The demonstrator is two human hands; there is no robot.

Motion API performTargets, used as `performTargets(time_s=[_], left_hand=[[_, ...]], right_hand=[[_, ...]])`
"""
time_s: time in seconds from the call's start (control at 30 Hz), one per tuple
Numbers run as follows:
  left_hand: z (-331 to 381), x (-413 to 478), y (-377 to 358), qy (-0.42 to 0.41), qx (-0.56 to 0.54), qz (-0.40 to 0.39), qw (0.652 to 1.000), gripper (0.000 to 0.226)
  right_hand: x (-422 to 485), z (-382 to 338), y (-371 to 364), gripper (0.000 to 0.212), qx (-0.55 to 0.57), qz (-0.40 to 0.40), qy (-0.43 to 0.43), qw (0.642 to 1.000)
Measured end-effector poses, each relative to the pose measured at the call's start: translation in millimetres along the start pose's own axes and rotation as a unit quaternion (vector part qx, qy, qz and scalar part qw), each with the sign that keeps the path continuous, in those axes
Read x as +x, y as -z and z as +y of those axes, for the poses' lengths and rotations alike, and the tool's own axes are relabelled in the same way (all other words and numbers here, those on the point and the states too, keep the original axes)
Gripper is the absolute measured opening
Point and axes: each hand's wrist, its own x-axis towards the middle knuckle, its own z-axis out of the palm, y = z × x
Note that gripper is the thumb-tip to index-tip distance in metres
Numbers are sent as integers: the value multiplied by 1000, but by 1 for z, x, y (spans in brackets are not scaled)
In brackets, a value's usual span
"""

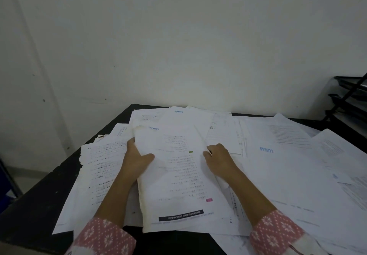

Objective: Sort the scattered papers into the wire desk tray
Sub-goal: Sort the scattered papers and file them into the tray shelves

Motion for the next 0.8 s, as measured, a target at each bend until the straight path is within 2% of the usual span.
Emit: performTargets(time_s=[0.13,0.23,0.33,0.43,0.47,0.57,0.63,0.7,0.8], left_hand=[[-1,-1,-2,-12,55,22,998,68],[0,-3,-4,-22,44,45,998,59],[1,-4,-5,-15,7,53,998,53],[4,-6,-6,-5,-70,42,997,44],[5,-7,-7,-5,-87,39,995,40],[9,-10,-10,-2,-101,35,994,28],[12,-11,-10,16,-114,0,993,30],[17,-11,-9,51,-131,-83,987,41],[21,-13,-11,44,-37,-180,982,57]], right_hand=[[-1,4,8,39,12,-14,-12,1000],[-4,4,17,42,48,-26,-25,998],[-10,0,23,32,126,-29,-36,991],[-14,1,32,62,224,-31,-76,971],[-16,2,35,65,253,-41,-78,963],[-19,8,43,43,343,-92,-59,933],[-20,11,47,39,348,-72,-51,933],[-19,15,51,41,341,-30,-56,938],[-17,19,56,28,355,25,-73,932]])
